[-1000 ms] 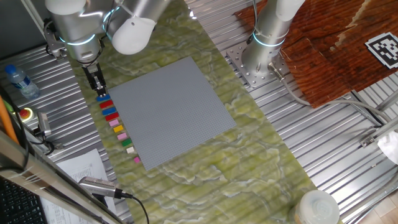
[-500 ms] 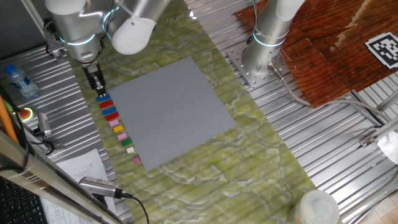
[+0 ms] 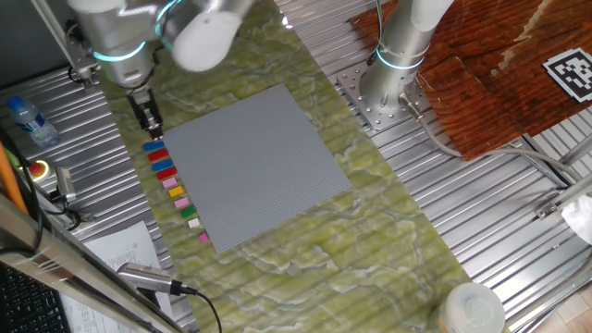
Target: Stack small Lego blocks randomly, one at a time
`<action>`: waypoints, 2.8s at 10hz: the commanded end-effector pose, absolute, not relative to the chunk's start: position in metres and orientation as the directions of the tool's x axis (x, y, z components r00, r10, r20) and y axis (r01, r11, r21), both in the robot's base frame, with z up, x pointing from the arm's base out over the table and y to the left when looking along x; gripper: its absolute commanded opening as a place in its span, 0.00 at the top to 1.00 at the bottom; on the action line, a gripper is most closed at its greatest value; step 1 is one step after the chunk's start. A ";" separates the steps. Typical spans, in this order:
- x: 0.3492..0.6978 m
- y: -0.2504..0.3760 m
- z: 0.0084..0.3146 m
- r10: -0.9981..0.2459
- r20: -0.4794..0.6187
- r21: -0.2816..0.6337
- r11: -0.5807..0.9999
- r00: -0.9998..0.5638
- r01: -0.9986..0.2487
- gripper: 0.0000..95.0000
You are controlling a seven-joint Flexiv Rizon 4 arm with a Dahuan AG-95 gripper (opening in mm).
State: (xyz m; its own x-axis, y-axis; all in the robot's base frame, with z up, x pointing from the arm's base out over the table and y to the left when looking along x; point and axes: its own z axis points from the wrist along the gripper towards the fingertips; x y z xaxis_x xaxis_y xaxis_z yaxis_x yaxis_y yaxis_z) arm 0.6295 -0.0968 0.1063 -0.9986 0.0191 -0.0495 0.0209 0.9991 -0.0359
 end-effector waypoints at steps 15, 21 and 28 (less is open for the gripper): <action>0.647 -0.126 0.056 0.016 -0.070 -0.062 0.998 -0.997 0.020 0.80; 0.656 -0.127 0.052 0.012 -0.064 -0.028 1.000 -0.998 0.014 0.80; 0.655 -0.126 0.051 -0.002 -0.056 -0.008 1.000 -0.998 -0.002 0.60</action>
State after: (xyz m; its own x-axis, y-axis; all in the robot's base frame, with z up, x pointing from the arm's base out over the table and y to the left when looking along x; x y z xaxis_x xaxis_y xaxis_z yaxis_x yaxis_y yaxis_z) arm 0.6546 -0.1267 0.0525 -0.9983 -0.0036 -0.0574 -0.0032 1.0000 -0.0087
